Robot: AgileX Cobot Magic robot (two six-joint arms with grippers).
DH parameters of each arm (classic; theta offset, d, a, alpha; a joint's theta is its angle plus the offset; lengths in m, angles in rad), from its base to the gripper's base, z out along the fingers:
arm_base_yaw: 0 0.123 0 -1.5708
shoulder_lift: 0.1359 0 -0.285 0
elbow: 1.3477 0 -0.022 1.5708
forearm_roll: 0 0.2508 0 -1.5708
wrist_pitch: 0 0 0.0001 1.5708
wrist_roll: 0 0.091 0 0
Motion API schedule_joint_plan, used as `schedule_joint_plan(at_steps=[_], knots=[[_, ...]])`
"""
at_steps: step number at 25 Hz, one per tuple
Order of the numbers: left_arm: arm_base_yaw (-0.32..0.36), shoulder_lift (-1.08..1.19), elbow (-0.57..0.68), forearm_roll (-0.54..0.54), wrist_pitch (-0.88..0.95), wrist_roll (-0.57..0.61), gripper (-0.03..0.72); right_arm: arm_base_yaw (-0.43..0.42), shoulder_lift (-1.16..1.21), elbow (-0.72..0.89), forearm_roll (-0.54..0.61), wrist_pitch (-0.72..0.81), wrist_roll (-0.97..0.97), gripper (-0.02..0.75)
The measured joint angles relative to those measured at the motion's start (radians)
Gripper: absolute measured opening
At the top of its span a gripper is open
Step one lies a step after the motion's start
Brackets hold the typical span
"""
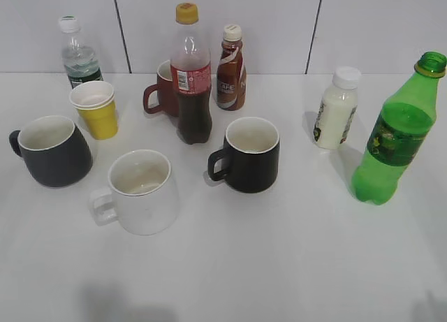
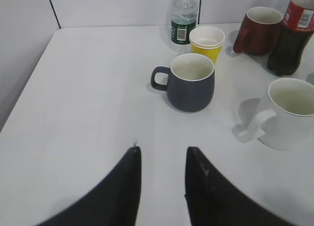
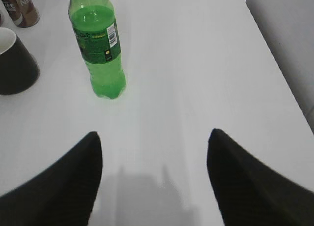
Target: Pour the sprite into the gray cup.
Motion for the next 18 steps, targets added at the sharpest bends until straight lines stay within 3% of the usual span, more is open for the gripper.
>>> schedule_joint_plan(at_steps=[18], knots=[[0.000,0.000,0.000,0.000,0.000,0.000,0.239,0.000,0.000,0.000,0.000,0.000,0.000,0.501]])
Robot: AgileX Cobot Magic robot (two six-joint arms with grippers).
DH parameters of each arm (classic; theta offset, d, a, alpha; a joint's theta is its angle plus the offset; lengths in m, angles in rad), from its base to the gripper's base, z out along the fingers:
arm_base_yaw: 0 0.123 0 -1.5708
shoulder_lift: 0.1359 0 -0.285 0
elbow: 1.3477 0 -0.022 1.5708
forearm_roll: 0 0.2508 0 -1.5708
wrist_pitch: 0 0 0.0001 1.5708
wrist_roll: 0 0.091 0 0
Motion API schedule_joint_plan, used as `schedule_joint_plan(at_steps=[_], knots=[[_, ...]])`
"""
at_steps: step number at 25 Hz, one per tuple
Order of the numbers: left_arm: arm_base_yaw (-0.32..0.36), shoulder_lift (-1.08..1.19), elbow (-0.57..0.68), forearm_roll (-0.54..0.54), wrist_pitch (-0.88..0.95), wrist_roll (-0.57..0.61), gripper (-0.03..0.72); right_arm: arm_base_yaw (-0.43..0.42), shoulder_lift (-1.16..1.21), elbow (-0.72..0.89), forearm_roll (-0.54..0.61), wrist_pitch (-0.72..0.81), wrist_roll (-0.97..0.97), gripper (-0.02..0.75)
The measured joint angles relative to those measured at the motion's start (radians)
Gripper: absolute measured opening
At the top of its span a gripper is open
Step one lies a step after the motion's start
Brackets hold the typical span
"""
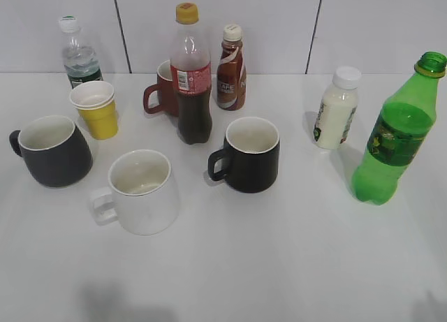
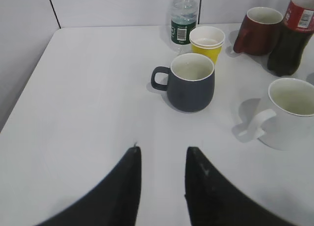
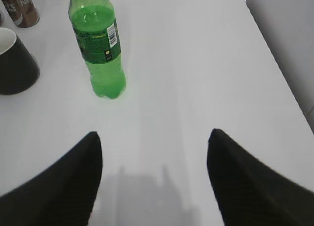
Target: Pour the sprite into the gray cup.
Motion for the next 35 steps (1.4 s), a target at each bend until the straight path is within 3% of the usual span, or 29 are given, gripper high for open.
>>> schedule_joint_plan(at_steps=[15,20,28,35], knots=[[0.000,0.020,-0.010,-0.013,-0.030,0.000,0.239,0.000,0.000,0.000,0.000,0.000,0.000,0.501],[0.000,0.173,0.006,0.076,-0.490,0.000,0.240,0.000,0.000,0.000,0.000,0.000,0.000,0.501],[0.033,0.758,0.220,0.094,-1.421,0.000,0.240,0.000,0.000,0.000,0.000,0.000,0.001,0.501],[0.120,1.315,0.222,0.109,-1.776,-0.021,0.240,0.000,0.000,0.000,0.000,-0.001,0.000,0.501]])
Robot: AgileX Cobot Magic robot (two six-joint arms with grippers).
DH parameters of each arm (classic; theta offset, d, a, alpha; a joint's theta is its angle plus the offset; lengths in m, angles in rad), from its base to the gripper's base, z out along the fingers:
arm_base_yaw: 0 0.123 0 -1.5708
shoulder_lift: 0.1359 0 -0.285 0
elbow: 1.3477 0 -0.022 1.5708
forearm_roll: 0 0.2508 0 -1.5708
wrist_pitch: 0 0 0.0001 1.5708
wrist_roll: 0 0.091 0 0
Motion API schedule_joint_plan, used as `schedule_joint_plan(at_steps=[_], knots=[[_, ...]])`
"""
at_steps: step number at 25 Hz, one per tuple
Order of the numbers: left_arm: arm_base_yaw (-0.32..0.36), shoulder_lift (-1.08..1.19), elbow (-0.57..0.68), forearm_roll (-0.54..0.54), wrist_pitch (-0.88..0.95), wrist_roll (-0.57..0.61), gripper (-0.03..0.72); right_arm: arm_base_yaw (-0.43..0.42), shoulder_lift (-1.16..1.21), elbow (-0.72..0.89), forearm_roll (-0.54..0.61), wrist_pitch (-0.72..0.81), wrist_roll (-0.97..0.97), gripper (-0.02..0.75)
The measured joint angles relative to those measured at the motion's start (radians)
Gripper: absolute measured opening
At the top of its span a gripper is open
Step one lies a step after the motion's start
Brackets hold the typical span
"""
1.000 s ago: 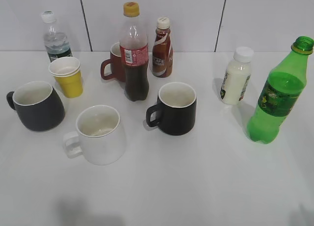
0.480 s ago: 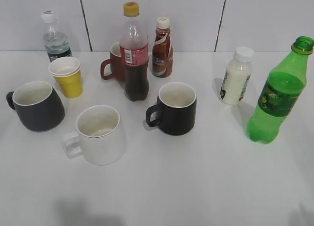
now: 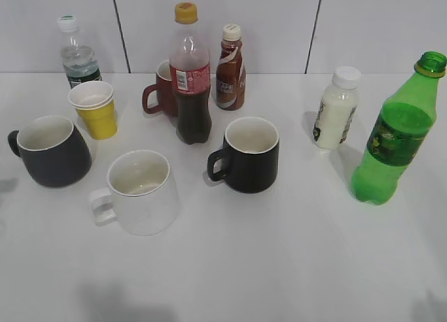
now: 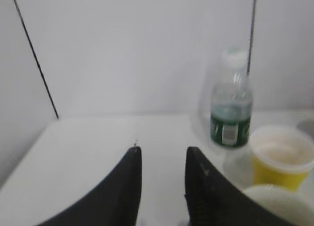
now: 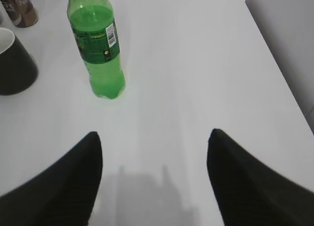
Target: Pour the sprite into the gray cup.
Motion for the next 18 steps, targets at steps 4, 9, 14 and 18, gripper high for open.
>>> schedule_joint_plan(at_steps=[4,9,14,18], knots=[[0.081,0.226,-0.002,0.188,-0.134,-0.071,0.240,0.000,0.000,0.000,0.000,0.000,0.000,0.501],[0.161,0.439,-0.003,0.340,-0.338,-0.024,0.273,0.000,0.000,0.000,0.000,0.000,0.000,0.501],[0.169,0.616,-0.057,0.427,-0.444,0.037,0.343,0.000,0.000,0.000,0.000,0.000,0.001,0.501],[0.169,0.694,-0.110,0.443,-0.471,0.091,0.349,0.000,0.000,0.000,0.000,0.000,0.001,0.501]])
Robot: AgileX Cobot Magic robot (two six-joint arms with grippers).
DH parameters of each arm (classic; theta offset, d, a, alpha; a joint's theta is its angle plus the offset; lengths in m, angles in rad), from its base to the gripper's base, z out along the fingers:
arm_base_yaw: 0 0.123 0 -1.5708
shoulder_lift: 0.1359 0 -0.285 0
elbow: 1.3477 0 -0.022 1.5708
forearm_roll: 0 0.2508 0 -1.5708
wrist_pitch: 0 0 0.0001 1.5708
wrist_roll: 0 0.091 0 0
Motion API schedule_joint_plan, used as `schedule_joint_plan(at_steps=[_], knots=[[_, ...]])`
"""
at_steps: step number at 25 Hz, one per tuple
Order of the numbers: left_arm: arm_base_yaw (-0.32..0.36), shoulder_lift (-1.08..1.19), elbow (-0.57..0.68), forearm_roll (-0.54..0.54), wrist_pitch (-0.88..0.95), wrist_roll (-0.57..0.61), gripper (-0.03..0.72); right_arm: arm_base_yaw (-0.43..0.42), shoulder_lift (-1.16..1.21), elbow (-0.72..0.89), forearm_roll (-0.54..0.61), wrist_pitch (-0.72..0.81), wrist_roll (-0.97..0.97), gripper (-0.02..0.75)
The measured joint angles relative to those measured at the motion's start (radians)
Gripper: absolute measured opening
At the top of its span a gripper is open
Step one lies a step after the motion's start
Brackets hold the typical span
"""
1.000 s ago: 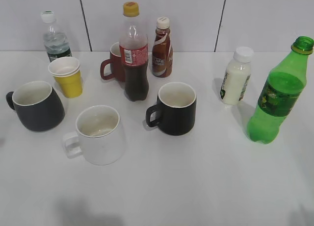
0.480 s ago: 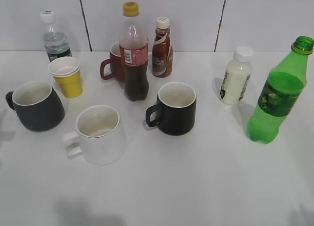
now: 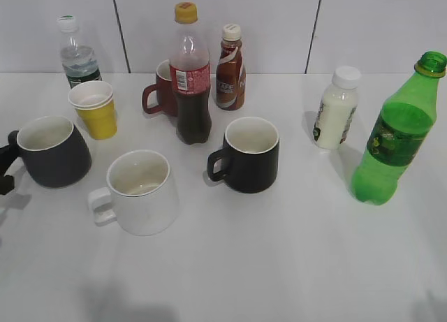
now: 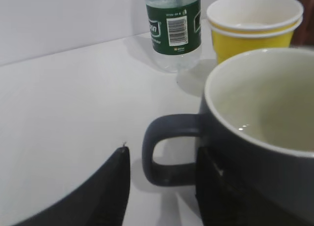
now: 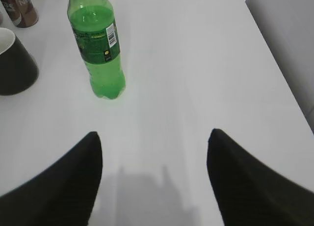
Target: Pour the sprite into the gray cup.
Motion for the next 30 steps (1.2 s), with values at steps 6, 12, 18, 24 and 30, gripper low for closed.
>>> schedule_joint_plan(at_steps=[6,12,18,24,30], knots=[[0.000,0.064,-0.065,0.012,-0.010,0.018,0.349,0.000,0.000,0.000,0.000,0.000,0.000,0.501],[-0.001,0.120,-0.127,0.020,-0.012,0.018,0.303,0.000,0.000,0.000,0.000,0.000,-0.001,0.501],[-0.044,0.149,-0.187,0.047,-0.004,0.018,0.232,0.000,0.000,0.000,0.000,0.000,-0.001,0.501],[-0.074,0.154,-0.201,0.020,0.013,0.023,0.055,0.000,0.000,0.000,0.008,0.000,0.000,0.501],[-0.076,0.113,-0.160,-0.024,0.025,0.028,0.055,0.000,0.041,-0.013,0.058,-0.029,-0.026,0.501]])
